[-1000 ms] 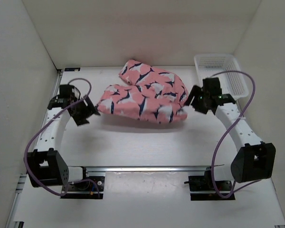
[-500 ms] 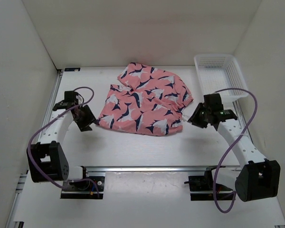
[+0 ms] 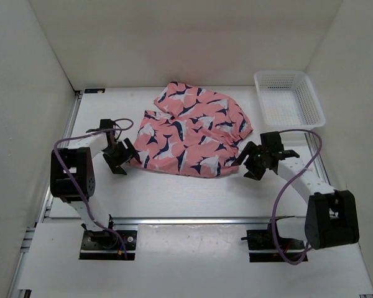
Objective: Fold and stack the shorts
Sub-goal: Flatten the shorts out
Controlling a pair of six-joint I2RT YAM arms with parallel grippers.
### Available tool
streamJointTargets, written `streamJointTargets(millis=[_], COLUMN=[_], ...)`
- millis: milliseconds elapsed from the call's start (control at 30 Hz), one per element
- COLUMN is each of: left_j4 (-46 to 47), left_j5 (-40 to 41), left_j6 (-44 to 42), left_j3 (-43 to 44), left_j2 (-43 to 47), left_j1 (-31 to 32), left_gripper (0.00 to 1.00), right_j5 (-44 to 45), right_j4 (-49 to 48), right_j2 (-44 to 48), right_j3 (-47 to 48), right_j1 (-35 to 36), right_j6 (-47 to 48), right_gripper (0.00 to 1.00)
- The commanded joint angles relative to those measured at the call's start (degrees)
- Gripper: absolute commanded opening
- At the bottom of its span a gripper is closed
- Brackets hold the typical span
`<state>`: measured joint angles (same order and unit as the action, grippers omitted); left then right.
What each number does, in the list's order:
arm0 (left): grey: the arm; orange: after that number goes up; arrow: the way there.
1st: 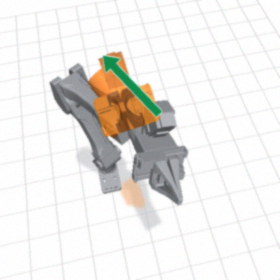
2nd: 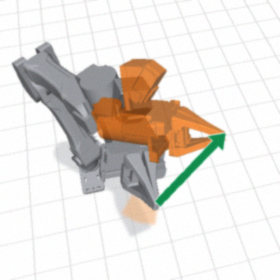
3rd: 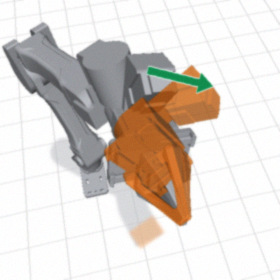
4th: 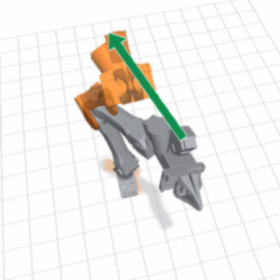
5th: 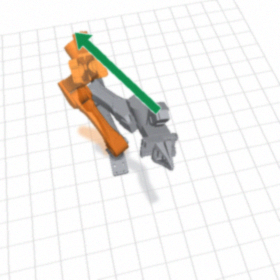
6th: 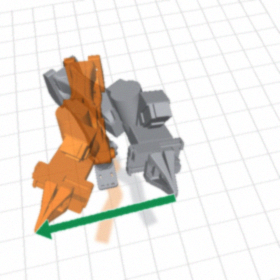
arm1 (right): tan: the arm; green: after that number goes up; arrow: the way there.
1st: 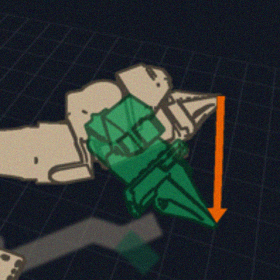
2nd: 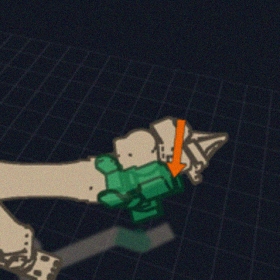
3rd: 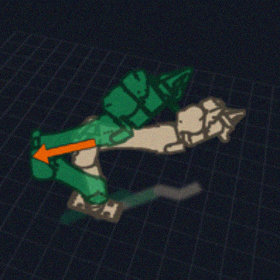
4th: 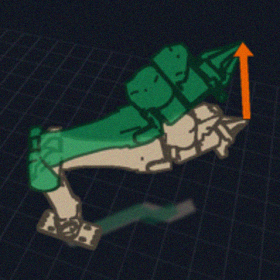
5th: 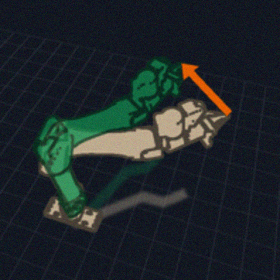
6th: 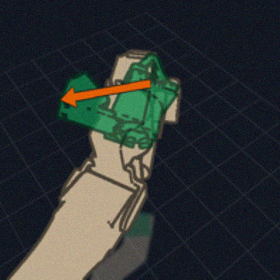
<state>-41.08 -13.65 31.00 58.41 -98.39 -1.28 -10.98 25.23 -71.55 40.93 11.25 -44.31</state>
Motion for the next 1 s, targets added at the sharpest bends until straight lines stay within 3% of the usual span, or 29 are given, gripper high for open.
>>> streamJointTargets(millis=[0, 67, 167, 433, 567, 600, 767, 833, 967], left_j4=[2.85, 3.37, 3.38, 3.38, 3.38, 2.77, 0.31, -0.48, -1.02], left_j5=[-1.56, -1.56, -1.56, -3.31, -3.84, -4.36, -4.37, -3.75, -3.75], left_j6=[0.46, 0.46, 0.46, 0.46, 0.46, 0.46, 0.46, 0.46, 0.46], left_j3=[1.62, 2.14, 3.37, 5.92, 6.63, 7.41, 9.26, 8.74, 6.89], left_j2=[-1.36, -1.98, -2.51, -0.23, 0.83, 1.35, 3.90, 6.09, 9.79], left_j1=[0.92, 0.93, 1.45, 1.45, 1.45, 1.45, 1.45, 1.45, 1.45], left_gripper=[0.86, 0.65, 0.10, 0.10, 0.10, 0.10, 0.10, 0.10, 0.10], right_j5=[-3.08, -4.48, -5.01, -1.76, 2.62, 3.94, 11.85, 13.44, 13.44], right_j4=[-6.67, -7.39, -9.33, -13.63, -7.87, -5.83, 11.21, 19.21, 25.47], right_j2=[-4.37, -5.96, -7.38, -18.26, -20.91, -20.91, -17.93, -16.35, -10.12], right_j3=[0.29, -0.23, -0.84, 4.05, 13.54, 16.00, 30.33, 30.97, 24.22], right_j1=[-0.35, -0.35, -0.35, -0.35, 0.18, 0.18, 0.18, 0.18, 0.18], right_j6=[-2.44, -2.96, -3.50, -1.83, 1.76, 2.82, 9.06, 11.17, 12.76], right_gripper=[0.76, 0.72, 0.66, 0.48, 0.13, 0.00, 0.00, 0.00, 0.00])
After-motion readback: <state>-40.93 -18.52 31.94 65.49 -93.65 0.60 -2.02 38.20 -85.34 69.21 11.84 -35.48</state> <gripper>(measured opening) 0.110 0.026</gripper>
